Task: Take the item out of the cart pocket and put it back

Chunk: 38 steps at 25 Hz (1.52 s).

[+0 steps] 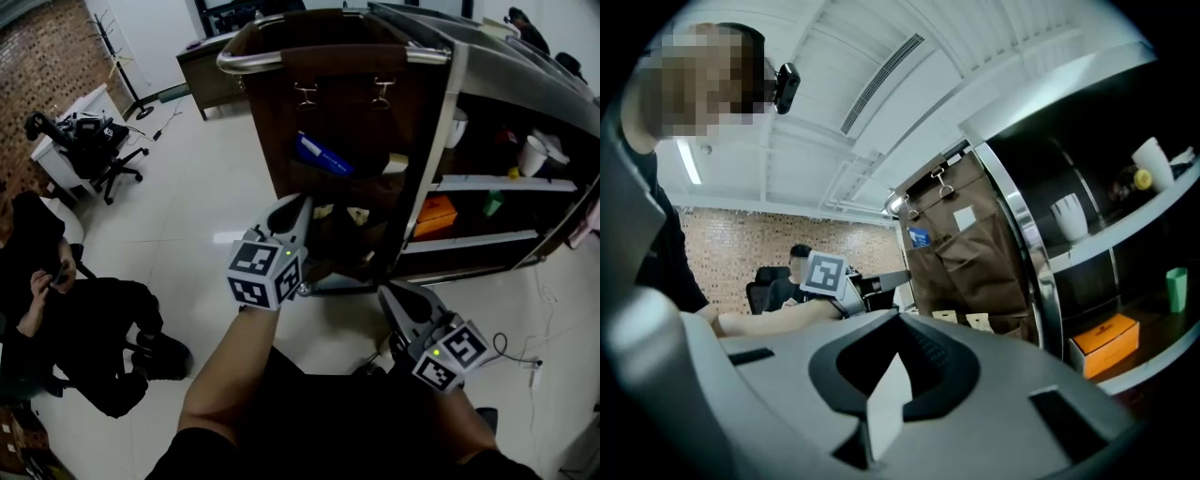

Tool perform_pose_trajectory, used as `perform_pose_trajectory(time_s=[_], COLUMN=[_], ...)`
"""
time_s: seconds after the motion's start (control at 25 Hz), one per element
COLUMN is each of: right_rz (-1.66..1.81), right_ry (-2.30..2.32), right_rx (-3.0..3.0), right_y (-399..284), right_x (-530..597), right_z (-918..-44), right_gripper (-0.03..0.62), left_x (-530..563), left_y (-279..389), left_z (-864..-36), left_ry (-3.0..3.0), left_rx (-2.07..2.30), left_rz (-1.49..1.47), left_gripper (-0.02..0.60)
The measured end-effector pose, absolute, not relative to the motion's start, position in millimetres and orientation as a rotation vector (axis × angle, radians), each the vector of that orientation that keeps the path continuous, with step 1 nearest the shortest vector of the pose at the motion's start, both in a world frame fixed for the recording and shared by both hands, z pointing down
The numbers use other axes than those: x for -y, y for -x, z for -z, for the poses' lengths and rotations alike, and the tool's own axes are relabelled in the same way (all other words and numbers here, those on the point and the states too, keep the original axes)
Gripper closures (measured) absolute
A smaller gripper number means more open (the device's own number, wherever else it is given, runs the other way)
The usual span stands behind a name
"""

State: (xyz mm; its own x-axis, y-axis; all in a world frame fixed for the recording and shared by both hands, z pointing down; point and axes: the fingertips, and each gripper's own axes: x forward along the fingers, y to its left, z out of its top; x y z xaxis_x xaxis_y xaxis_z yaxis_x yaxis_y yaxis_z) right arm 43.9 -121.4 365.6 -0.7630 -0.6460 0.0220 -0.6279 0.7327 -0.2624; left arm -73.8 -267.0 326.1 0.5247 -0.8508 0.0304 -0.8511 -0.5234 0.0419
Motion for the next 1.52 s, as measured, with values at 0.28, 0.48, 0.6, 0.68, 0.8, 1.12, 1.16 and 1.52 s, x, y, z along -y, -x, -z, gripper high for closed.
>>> perform_pose_trajectory(time_s=[0.28,0.48,0.6,0.68,0.8,1.12,1.16,1.52], right_rz=[0.380,0.374,0.355,0.347,0.339,0.334,0.335,0.341], right_ry=[1.022,0.992,0.982,0.983,0.986,1.045,1.051,1.067], right_rx=[-2.857,-2.854,-2.853,-2.854,-2.867,-2.915,-2.918,-2.919], right_y=[-37.9,-36.7,-36.8,-36.3,-34.3,-32.2,-32.6,-32.8], right_x=[111.9,110.1,110.7,110.8,110.7,109.8,110.1,110.5], right_z=[-360.8,-355.8,-350.8,-348.8,-349.2,-362.0,-363.6,-369.6], right_gripper=[0.579,0.579,0.579,0.579,0.580,0.580,0.580,0.582], left_x=[198.6,147.3,126.2,113.7,99.2,83.4,84.2,87.5], left_y=[79.6,79.7,83.8,85.2,84.0,72.8,72.2,64.6], left_z=[-291.4,-290.4,-292.7,-296.4,-310.4,-339.8,-342.5,-348.8], left_ry=[-2.763,-2.788,-2.788,-2.785,-2.758,-2.753,-2.748,-2.704], left_rx=[1.518,1.513,1.515,1.527,1.540,1.562,1.561,1.507], left_rz=[0.095,0.068,0.084,0.092,0.088,0.116,0.105,0.148], left_gripper=[0.581,0.581,0.581,0.581,0.581,0.581,0.581,0.581])
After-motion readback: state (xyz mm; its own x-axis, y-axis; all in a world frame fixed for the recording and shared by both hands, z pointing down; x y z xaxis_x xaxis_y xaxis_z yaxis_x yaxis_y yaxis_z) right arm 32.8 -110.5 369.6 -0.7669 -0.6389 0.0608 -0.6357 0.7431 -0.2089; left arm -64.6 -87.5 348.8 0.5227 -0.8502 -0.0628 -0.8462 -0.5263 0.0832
